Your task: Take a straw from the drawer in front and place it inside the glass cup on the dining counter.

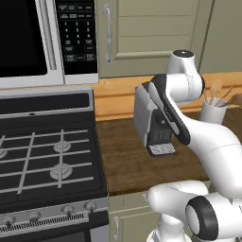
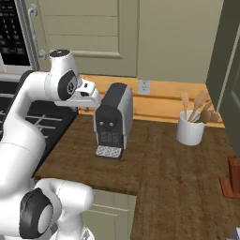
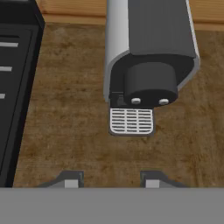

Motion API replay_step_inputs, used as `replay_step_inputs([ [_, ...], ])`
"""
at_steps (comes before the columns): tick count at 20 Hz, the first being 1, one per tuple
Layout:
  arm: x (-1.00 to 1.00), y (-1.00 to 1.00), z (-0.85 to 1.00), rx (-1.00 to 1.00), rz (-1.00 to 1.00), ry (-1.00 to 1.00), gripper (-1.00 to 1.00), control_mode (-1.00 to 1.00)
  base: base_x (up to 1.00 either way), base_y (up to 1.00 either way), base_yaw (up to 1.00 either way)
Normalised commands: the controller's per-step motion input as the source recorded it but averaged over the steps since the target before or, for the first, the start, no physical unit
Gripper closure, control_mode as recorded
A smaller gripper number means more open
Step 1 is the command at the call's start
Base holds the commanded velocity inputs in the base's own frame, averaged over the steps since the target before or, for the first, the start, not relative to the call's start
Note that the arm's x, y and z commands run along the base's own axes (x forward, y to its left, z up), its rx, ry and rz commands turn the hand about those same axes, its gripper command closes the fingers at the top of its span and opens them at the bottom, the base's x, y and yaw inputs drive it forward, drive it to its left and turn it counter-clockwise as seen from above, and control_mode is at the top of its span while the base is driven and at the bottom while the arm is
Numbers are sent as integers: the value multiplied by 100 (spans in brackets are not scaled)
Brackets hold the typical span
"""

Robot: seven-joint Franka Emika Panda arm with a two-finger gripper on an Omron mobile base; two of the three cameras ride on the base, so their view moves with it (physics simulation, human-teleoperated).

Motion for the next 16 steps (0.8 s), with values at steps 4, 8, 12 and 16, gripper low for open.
replay_step_inputs([
  [4,0,0,0,0,0,0,-100,100,-7,1,0],
  [8,0,0,0,0,0,0,-100,100,-73,27,0],
  [12,0,0,0,0,0,0,-100,100,-55,56,-1],
  [16,0,0,0,0,0,0,-100,100,0,98,-43],
])
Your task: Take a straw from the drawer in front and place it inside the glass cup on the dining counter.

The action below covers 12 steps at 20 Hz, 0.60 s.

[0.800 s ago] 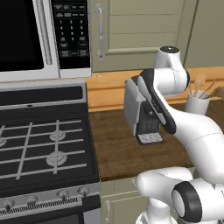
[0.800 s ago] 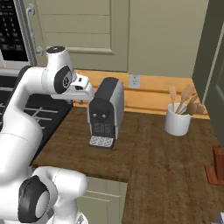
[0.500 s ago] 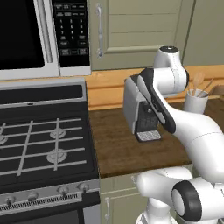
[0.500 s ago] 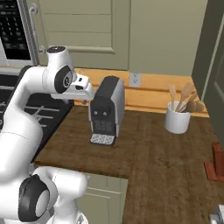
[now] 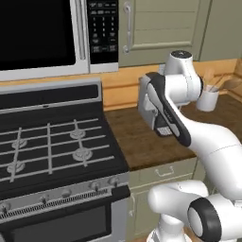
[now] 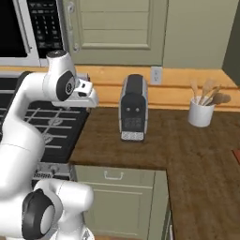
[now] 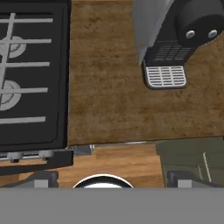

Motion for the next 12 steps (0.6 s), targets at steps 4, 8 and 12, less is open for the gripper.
replay_step_inputs([
  [4,0,0,0,0,0,0,-100,100,0,82,-65],
  [8,0,0,0,0,0,0,-100,100,4,62,-72],
  [12,0,0,0,0,0,0,-100,100,0,56,-73],
])
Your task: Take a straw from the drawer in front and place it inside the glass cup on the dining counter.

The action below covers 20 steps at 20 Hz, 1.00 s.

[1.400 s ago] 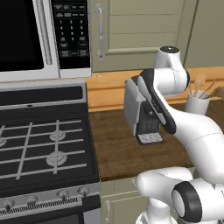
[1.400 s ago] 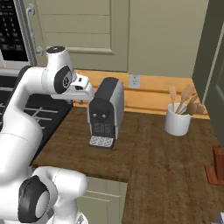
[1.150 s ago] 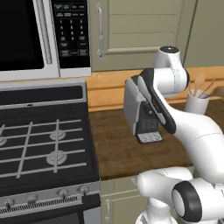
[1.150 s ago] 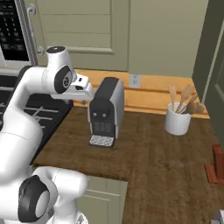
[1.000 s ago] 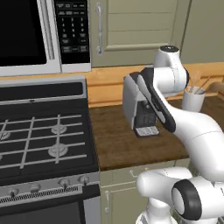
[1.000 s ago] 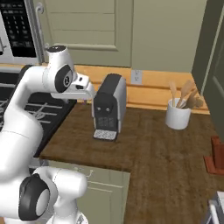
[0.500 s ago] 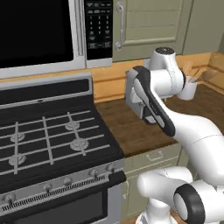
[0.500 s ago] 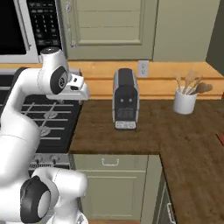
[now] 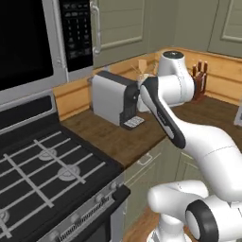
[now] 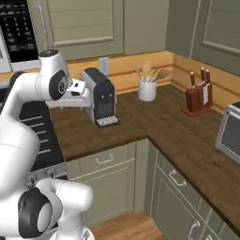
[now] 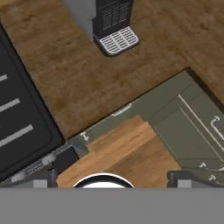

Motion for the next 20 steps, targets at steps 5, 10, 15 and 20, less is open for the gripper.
replay_step_inputs([
  [5,0,0,0,0,0,0,-100,100,0,65,-68],
  [10,0,0,0,0,0,0,-100,100,0,76,-62],
  [15,-3,18,0,1,-11,0,-100,-100,0,72,-46],
  [20,-7,22,0,15,-42,0,-100,-100,0,0,0],
])
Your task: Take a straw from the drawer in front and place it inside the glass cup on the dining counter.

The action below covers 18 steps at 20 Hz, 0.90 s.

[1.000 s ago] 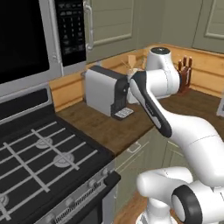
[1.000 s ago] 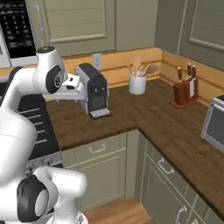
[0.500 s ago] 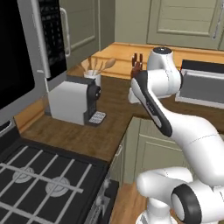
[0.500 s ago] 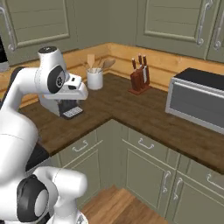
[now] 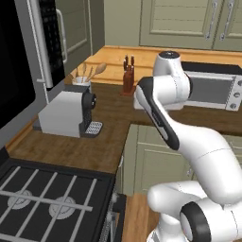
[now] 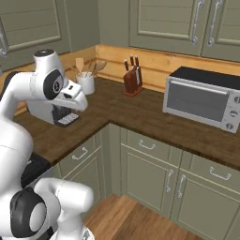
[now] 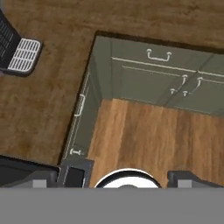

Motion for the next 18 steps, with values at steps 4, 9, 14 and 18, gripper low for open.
replay_step_inputs([
  [4,0,-54,-1,29,-24,1,-100,-100,0,0,0],
  [9,14,-80,-32,38,-15,2,-100,-100,0,0,0],
  [14,30,-64,-80,43,-4,0,-100,-100,0,0,0],
  [18,32,-30,-98,41,0,0,-100,-100,0,0,0],
])
